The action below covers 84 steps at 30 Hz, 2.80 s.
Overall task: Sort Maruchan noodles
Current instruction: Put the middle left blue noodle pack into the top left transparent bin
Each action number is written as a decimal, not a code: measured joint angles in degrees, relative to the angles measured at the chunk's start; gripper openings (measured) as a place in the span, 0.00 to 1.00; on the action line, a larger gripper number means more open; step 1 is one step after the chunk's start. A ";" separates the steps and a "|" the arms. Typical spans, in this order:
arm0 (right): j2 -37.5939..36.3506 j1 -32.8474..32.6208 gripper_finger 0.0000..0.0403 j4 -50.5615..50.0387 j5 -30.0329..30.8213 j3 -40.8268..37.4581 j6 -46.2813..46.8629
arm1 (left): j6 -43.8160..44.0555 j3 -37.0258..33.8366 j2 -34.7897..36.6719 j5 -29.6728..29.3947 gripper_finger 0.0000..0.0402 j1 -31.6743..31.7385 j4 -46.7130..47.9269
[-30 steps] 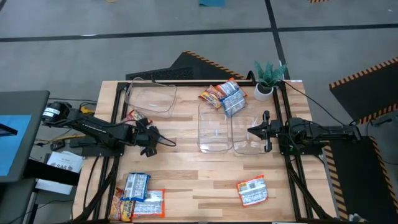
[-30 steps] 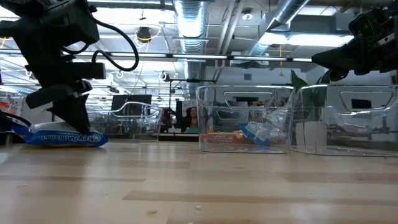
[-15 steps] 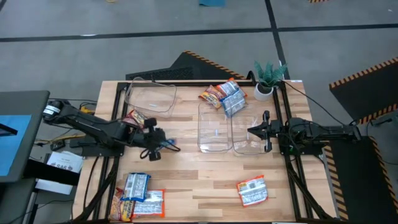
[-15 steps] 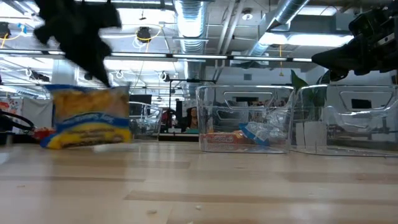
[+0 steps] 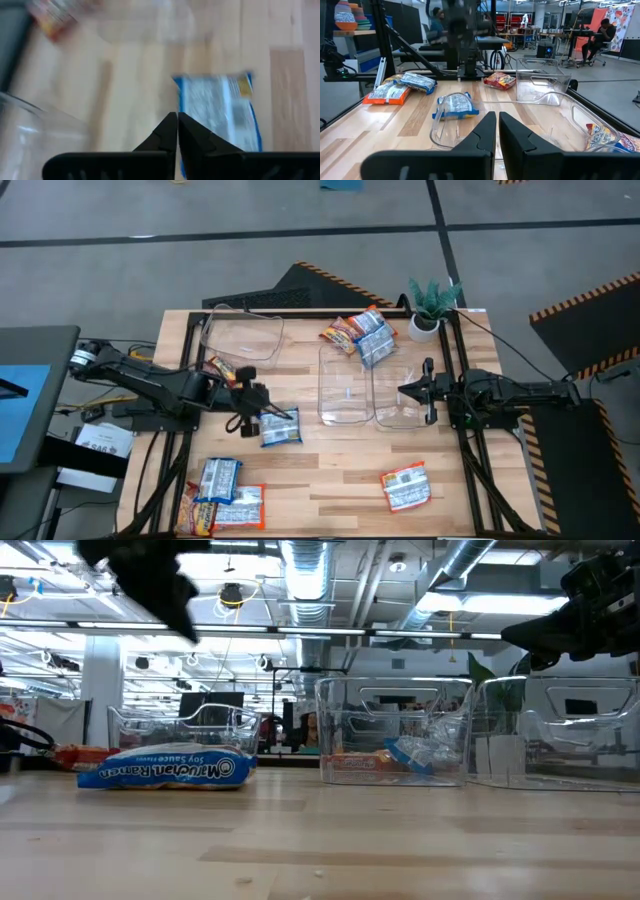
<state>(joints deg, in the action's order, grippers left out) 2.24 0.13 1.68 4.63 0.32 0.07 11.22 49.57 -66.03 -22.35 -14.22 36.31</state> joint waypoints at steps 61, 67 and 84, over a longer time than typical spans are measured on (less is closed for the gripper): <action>0.00 -0.03 0.12 -0.14 -0.09 0.00 3.07 | 2.16 -1.86 -12.86 -0.86 0.15 -4.28 2.58; 0.01 -0.03 0.12 -0.14 -0.09 0.00 3.33 | 0.44 -7.30 -12.88 -1.88 0.45 -2.44 2.04; 0.00 -0.04 0.12 -0.14 -0.09 0.00 3.49 | -11.50 -10.94 -12.81 5.95 0.70 7.70 -12.01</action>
<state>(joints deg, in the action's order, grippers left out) 2.24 0.08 1.54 4.54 0.32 3.55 -0.28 38.63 -78.85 -16.39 -6.52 24.30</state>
